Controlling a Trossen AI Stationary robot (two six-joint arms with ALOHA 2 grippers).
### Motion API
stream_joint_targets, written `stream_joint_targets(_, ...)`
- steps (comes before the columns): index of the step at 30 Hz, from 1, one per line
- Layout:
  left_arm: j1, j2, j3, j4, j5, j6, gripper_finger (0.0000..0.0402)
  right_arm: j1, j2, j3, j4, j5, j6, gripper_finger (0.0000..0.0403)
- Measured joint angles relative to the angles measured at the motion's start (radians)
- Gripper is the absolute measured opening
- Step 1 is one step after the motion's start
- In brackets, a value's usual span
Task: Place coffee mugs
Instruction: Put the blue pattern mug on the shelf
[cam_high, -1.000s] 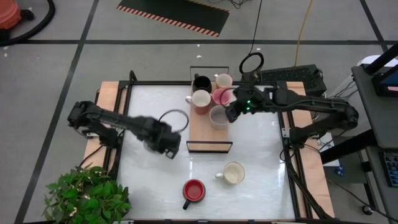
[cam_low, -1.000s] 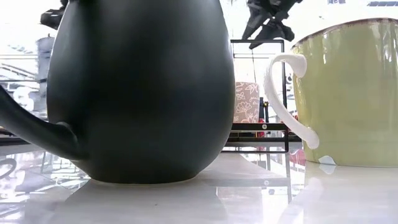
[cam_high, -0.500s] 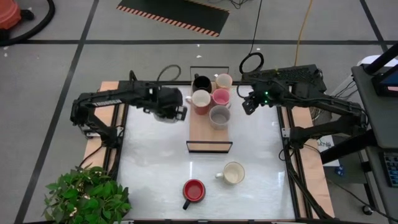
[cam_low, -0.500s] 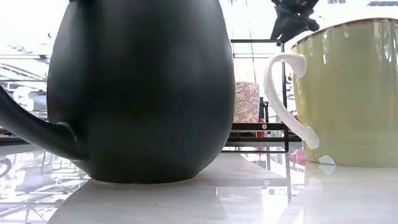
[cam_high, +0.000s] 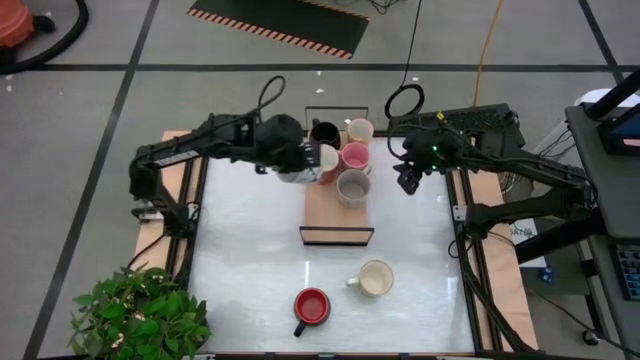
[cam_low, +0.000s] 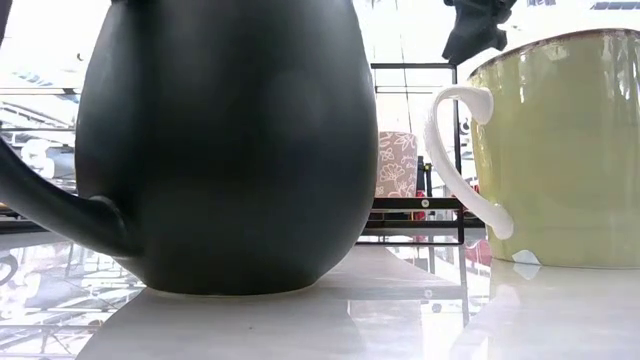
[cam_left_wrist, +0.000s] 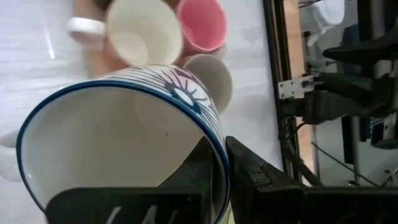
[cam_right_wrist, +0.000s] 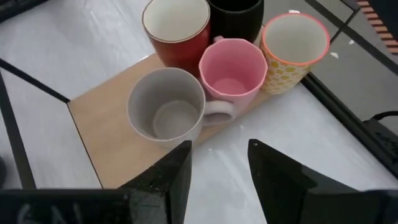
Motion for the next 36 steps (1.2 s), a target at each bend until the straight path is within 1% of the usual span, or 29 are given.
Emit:
stream_joint_targets(5,-0.018,0.148,0.162,-0.072,0.006,0.011,0.0022,0.0,0.0,0.0,-0.005,0.0,-0.016,0.0151)
stream_joint_targets(8,-0.019,0.212,0.201,-0.113,0.021,0.01,0.0022,0.0,-0.002,0.0,-0.026,0.0,-0.012,0.0151)
stream_joint_targets(12,-0.016,0.249,0.203,-0.125,0.026,0.014,0.0022,0.0,-0.003,0.0,-0.066,0.0,-0.011,0.0151)
stream_joint_targets(20,-0.009,0.331,0.203,-0.18,0.002,0.105,0.0022,0.0,-0.003,0.0,-0.087,0.0,-0.013,0.0151)
stream_joint_targets(25,-0.011,0.37,0.202,-0.172,-0.031,0.116,0.0022,0.0,-0.004,0.0,-0.091,0.0,-0.013,0.0151)
stream_joint_targets(36,-0.005,0.464,0.201,-0.124,-0.032,0.158,0.0023,0.0,-0.004,0.0,-0.09,0.003,-0.047,0.0151)
